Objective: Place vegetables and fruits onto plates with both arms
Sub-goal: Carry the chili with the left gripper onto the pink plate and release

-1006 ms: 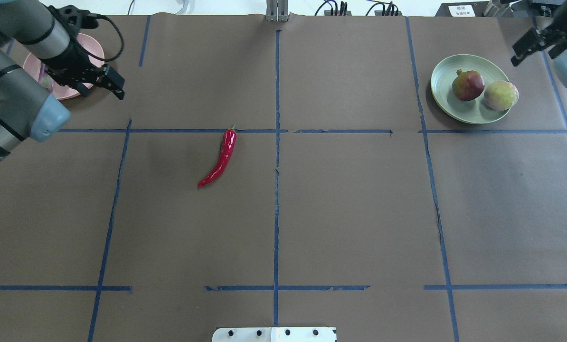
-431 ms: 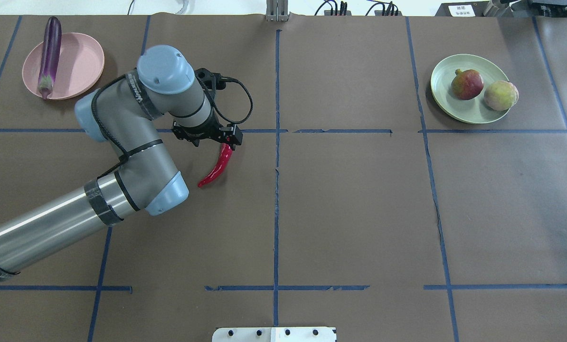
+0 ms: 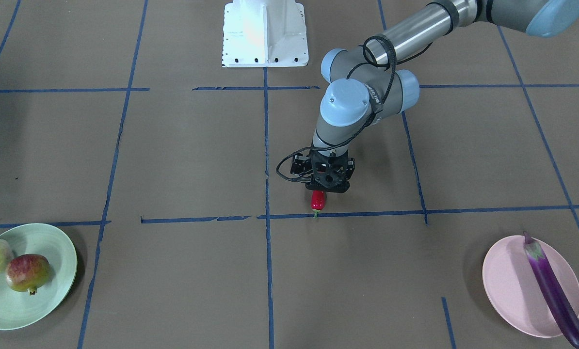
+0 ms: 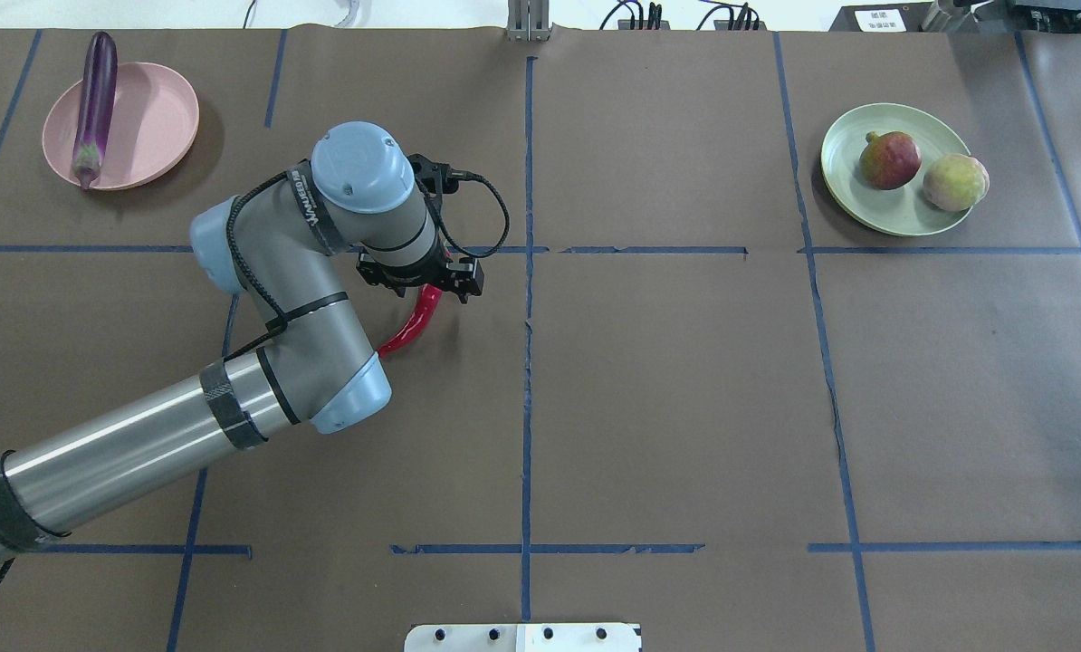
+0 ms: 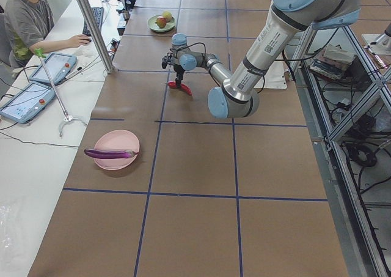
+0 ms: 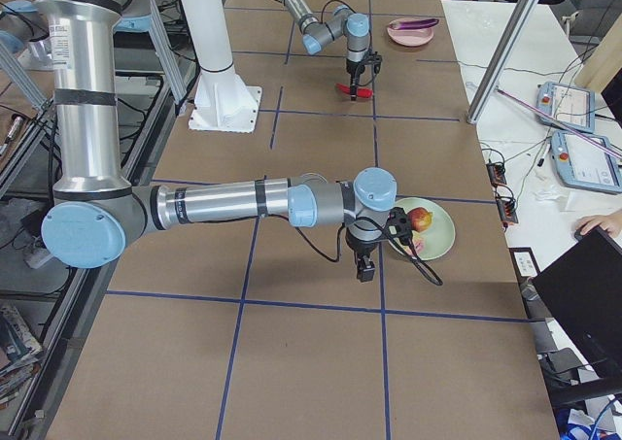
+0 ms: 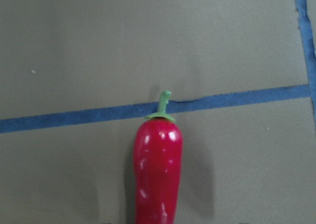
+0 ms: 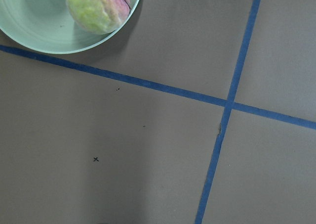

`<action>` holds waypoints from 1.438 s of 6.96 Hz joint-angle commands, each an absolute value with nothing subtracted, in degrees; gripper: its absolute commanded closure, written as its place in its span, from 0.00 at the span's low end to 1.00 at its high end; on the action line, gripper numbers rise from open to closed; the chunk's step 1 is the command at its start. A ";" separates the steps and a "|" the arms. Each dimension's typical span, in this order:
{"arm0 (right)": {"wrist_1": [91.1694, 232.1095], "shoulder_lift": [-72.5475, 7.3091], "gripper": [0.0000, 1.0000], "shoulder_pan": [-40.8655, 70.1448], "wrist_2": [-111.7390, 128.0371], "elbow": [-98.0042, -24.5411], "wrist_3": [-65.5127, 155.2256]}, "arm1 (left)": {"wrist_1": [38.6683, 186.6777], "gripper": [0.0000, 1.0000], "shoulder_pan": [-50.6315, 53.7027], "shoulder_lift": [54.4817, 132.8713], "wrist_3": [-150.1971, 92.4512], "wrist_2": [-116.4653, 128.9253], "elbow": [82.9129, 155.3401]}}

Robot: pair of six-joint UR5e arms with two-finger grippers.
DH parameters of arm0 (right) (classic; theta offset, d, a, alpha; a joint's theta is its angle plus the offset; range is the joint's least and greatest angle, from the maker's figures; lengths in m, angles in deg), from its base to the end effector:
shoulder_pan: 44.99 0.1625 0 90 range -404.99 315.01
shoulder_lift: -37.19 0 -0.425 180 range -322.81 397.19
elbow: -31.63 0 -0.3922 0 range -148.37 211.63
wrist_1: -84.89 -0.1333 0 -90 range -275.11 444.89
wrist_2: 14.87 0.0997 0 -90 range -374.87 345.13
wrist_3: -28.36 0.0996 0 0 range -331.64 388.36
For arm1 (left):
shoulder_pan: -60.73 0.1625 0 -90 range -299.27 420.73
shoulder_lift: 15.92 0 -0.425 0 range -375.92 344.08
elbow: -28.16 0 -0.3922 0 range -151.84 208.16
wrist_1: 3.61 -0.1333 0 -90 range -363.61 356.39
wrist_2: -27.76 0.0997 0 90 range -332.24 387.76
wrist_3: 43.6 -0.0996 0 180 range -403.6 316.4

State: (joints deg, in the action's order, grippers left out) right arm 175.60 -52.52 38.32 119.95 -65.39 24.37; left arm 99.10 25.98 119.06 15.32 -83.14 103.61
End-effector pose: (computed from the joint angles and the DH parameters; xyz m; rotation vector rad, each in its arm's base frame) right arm 0.0046 -0.5023 0.5963 0.0910 -0.7854 -0.2217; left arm 0.5810 -0.5221 0.2642 0.1129 0.8132 0.0769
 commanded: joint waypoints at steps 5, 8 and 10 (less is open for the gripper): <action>175.51 -52.90 0.00 38.33 119.86 -65.57 24.75 | 98.69 0.95 12.35 115.77 15.90 -90.71 104.35; 175.51 -53.34 0.00 38.24 119.78 -66.10 24.75 | 98.44 0.93 0.47 115.30 11.72 -90.80 93.00; 175.51 -53.60 0.00 38.24 119.78 -66.10 24.66 | 101.14 0.85 -1.31 115.74 2.47 -90.10 81.64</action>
